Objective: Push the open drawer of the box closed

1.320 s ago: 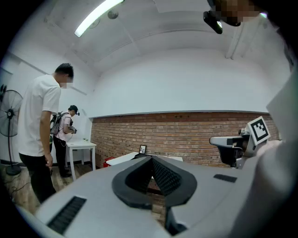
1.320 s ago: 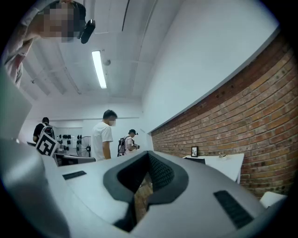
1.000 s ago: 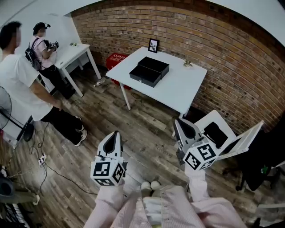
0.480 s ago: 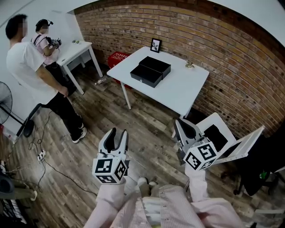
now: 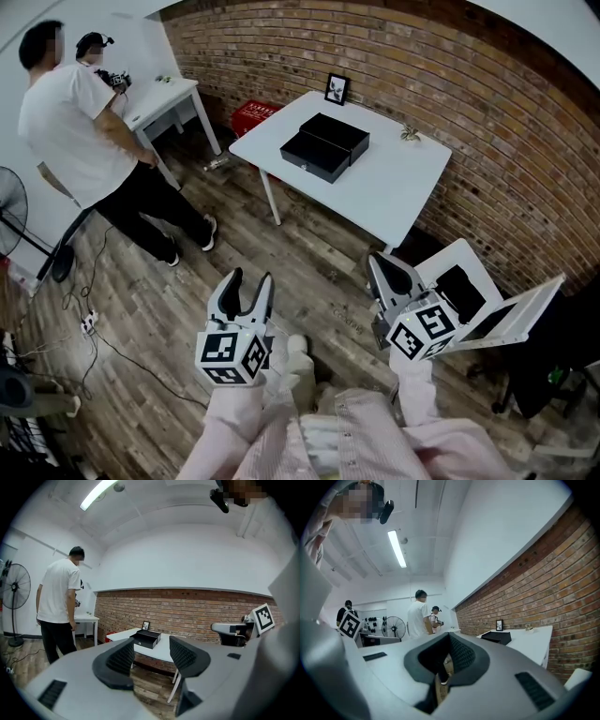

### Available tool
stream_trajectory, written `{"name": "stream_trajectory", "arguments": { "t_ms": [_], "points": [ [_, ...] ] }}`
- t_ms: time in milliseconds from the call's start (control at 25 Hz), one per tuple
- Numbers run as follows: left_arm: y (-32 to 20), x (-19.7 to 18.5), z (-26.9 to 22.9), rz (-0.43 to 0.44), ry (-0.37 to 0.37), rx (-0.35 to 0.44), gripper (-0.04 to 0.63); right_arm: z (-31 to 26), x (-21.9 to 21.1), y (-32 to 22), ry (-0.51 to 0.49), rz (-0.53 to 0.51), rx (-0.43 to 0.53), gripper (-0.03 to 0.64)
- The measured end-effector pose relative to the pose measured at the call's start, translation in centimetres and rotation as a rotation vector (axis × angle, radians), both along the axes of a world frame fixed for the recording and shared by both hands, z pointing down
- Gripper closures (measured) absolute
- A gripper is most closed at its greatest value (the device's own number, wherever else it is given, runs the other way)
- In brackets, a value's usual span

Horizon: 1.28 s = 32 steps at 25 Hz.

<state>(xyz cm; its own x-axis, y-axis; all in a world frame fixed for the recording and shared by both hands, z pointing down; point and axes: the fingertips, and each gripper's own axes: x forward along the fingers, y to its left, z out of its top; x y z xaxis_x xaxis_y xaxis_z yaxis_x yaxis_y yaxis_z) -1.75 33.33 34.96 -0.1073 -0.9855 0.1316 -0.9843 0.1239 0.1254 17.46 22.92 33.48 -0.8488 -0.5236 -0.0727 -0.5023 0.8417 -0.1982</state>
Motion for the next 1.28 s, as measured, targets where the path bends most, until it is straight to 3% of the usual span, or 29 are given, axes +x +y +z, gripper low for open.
{"name": "stream_trajectory", "arguments": {
  "t_ms": [1280],
  "points": [
    [-22.5, -13.6, 4.2, 0.193, 0.067, -0.083, 0.377, 3.9, -13.7, -19.2, 0.076, 0.131, -0.074, 0.614]
  ]
}}
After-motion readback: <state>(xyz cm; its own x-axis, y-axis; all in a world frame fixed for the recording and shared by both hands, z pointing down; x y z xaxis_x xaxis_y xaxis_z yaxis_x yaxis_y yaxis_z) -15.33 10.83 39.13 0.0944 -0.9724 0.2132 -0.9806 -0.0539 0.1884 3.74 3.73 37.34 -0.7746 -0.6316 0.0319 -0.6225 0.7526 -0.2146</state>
